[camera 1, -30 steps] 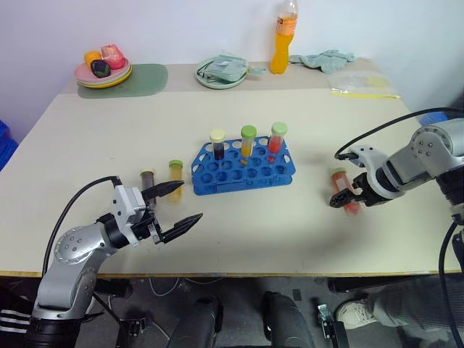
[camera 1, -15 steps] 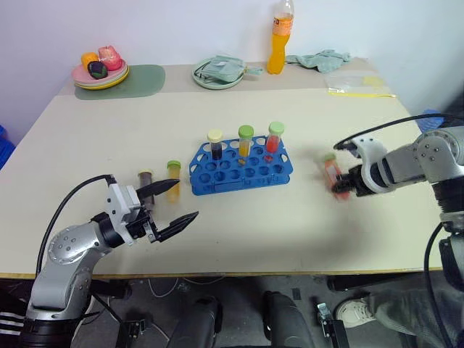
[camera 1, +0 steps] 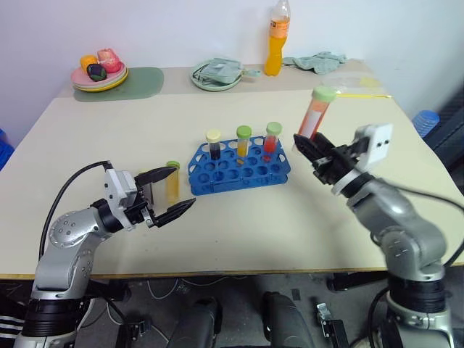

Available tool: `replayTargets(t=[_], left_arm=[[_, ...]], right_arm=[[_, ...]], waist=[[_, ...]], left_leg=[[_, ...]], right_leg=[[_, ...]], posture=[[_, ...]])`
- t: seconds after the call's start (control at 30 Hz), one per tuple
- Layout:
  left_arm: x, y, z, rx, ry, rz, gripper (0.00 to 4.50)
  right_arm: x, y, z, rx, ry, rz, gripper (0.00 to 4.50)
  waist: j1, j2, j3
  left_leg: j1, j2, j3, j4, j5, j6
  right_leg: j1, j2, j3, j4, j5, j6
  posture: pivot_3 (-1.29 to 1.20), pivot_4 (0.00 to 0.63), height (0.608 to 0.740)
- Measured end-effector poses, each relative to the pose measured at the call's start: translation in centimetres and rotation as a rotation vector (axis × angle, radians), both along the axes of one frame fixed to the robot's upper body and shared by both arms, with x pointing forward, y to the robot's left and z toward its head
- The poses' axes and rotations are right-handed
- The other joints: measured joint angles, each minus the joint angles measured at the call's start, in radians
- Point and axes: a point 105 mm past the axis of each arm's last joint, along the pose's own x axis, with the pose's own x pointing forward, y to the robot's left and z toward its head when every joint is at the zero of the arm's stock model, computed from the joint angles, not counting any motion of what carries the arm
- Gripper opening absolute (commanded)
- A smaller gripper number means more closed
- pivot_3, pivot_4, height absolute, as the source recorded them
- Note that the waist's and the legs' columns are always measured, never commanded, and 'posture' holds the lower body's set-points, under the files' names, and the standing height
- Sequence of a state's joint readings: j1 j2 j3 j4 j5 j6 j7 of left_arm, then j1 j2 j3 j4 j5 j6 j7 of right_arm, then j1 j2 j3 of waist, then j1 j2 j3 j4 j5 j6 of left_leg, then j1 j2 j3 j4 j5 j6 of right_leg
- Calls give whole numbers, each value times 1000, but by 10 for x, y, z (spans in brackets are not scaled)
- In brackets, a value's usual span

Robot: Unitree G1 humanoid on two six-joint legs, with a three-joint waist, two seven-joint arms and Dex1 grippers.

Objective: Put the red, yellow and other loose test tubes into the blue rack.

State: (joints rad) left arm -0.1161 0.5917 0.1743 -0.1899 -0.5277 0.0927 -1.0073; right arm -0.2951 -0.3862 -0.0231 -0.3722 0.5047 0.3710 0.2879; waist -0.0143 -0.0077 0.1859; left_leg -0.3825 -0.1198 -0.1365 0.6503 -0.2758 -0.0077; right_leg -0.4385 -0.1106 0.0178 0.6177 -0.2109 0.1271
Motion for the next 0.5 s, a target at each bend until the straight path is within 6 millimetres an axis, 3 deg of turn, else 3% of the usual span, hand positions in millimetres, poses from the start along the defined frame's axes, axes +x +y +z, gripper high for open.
replayTargets(t=[0.1,0.27,0.5], left_arm=[[0,-1,3,17,-9,-21,4500],[-1,1,2,40,-3,-26,4500],[-3,3,0,49,8,-23,4500]], right_arm=[[10,16,-23,-60,-64,-17,838],[28,16,-52,-141,-106,-100,838],[33,25,-73,-140,-95,-105,838]], waist=[[-6,0,0],[-3,0,0],[-3,0,0]], left_leg=[[3,2,2,-2,2,-3],[4,2,3,-2,2,-4],[5,7,4,-3,2,-5]], right_leg=[[1,2,3,1,0,0],[1,3,5,0,0,-1],[1,8,7,0,1,-3]], posture=[[0,150,740],[0,150,740],[0,150,740]])
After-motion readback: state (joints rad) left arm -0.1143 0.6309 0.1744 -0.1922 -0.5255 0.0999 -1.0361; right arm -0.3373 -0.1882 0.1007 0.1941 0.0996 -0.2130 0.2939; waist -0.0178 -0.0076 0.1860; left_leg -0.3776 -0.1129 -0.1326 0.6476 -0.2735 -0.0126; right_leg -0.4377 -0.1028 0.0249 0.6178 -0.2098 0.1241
